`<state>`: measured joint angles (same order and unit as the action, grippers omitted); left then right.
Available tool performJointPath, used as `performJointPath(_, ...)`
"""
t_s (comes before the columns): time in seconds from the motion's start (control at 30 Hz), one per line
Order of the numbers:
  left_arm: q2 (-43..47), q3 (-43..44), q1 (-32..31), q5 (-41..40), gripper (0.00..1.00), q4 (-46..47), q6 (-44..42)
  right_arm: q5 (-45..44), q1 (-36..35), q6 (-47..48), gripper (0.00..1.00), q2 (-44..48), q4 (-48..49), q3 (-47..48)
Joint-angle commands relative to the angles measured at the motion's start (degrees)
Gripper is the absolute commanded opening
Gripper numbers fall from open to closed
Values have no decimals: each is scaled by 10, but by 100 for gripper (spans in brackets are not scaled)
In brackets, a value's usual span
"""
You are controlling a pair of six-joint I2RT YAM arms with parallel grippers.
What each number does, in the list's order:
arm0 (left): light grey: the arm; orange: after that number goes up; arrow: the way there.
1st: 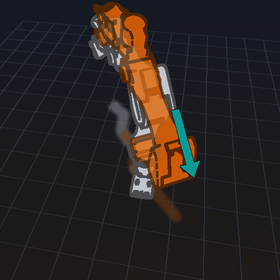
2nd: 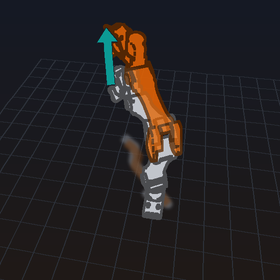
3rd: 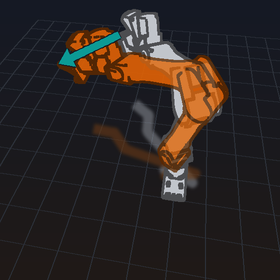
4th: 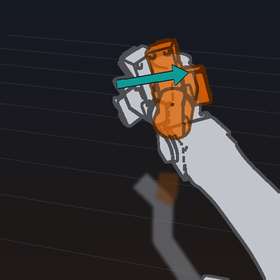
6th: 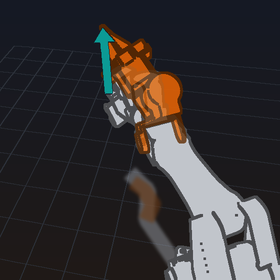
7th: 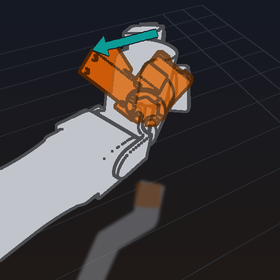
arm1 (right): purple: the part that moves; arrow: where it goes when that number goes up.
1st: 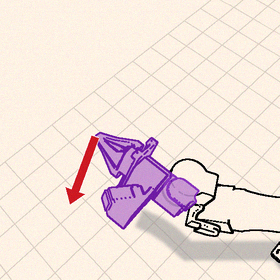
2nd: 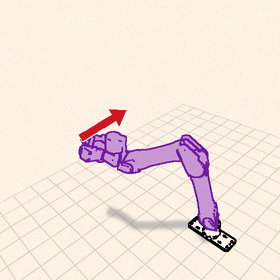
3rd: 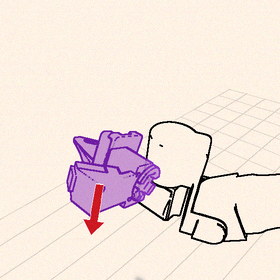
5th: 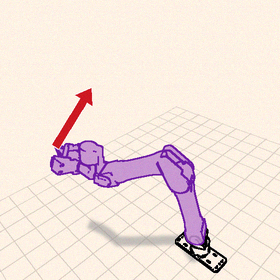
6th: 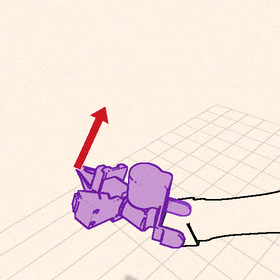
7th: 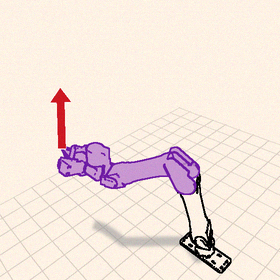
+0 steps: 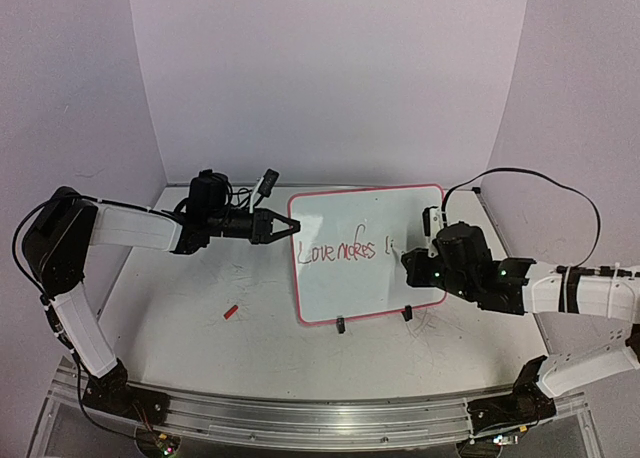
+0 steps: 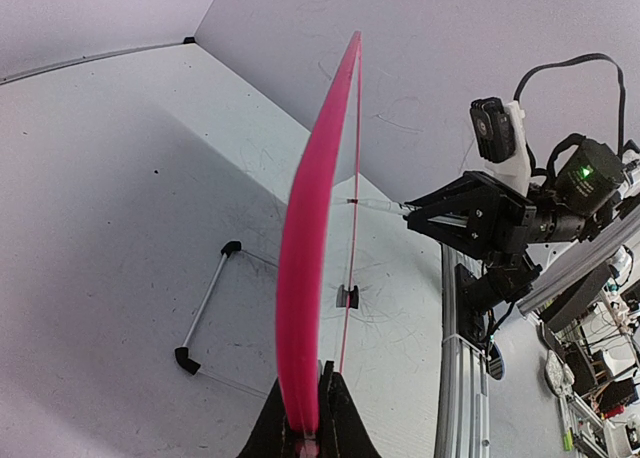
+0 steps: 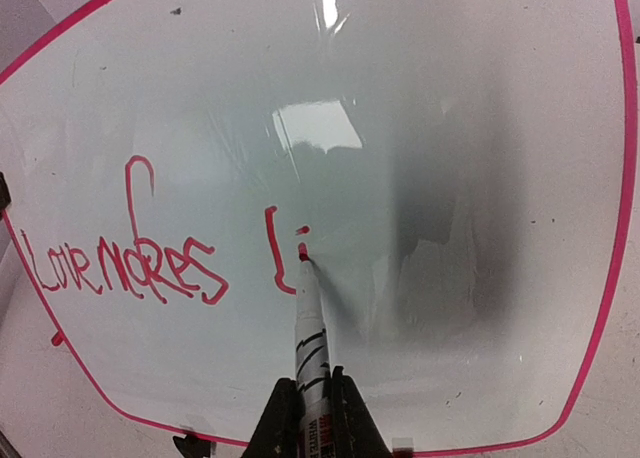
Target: Write a sentence on the whiteboard
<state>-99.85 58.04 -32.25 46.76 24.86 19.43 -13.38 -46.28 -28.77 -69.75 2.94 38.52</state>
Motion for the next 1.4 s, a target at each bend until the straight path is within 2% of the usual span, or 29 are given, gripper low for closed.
performJointPath(0.0,-9,6,0,-54,0,-46,-46,1,2,-13,0,-5,-29,-16)
performJointPath(0.5,-12,7,0,-54,0,-46,-46,-5,-3,-17,0,0,-29,-8)
performJointPath(0.7,-6,5,0,-57,0,-46,-45,-7,-1,-8,0,66,-29,9)
performJointPath(1.37,-10,9,-2,-53,0,-48,-47,-31,22,30,0,21,13,39)
